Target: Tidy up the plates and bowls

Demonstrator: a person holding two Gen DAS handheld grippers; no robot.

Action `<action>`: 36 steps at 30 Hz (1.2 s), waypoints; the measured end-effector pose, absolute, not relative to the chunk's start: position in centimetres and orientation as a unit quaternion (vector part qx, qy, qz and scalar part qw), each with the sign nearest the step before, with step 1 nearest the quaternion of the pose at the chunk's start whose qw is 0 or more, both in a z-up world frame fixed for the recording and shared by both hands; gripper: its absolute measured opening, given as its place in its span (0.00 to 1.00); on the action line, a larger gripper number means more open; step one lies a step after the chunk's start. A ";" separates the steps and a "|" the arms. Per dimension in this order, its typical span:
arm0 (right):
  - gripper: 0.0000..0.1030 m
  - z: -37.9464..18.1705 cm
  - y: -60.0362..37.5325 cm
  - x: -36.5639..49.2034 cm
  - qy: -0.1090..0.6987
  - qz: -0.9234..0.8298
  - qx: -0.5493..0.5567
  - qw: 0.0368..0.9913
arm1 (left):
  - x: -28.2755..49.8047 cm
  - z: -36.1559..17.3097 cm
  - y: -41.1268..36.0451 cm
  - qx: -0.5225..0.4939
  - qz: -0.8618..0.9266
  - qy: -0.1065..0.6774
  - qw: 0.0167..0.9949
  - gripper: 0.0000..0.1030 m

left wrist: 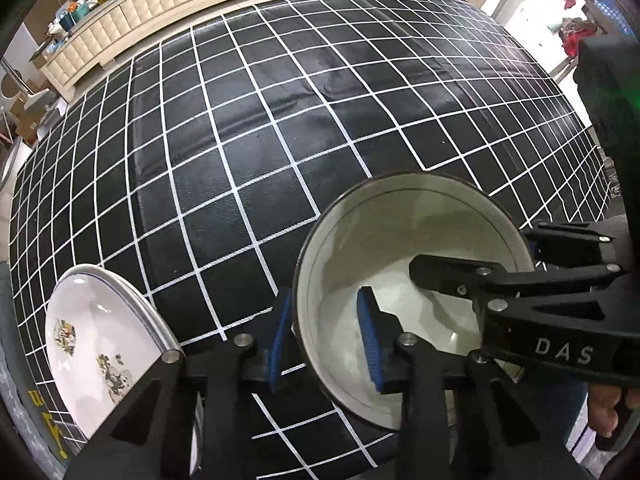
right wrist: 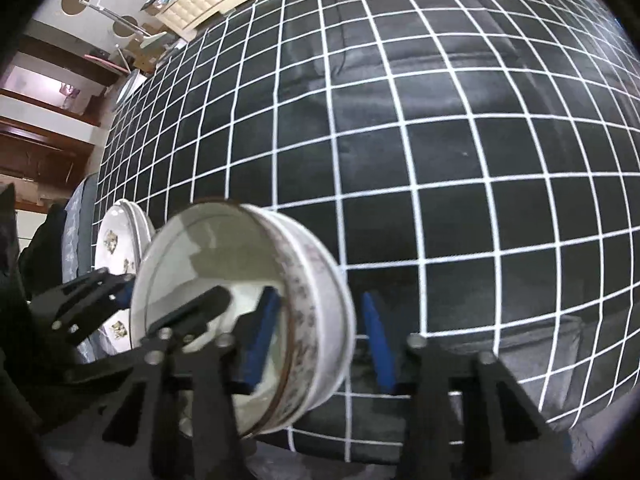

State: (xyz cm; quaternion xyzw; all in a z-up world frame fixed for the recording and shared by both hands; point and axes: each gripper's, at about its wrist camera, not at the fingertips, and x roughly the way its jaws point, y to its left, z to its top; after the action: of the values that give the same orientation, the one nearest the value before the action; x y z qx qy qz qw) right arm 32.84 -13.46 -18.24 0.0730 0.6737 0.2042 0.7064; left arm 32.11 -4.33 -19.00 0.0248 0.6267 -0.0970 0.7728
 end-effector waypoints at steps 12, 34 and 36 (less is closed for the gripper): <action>0.42 -17.6 -13.7 31.6 0.671 0.196 0.043 0.714 | 31.6 -19.0 -3.3 -0.008 -0.114 0.644 0.756 0.29; 0.39 -18.2 -13.8 31.4 0.669 0.196 0.100 0.710 | 30.7 -18.4 -3.3 -0.005 -0.090 0.635 0.767 0.25; 0.37 -18.2 -14.1 31.4 0.667 0.198 0.103 0.710 | 30.7 -18.3 -3.5 0.008 -0.092 0.637 0.765 0.25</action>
State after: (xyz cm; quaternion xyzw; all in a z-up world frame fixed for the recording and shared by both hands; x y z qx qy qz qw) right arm 31.38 -14.14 -18.18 0.1033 0.6673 0.1980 0.7105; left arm 30.66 -3.53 -18.29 0.0077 0.6373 -0.0919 0.7651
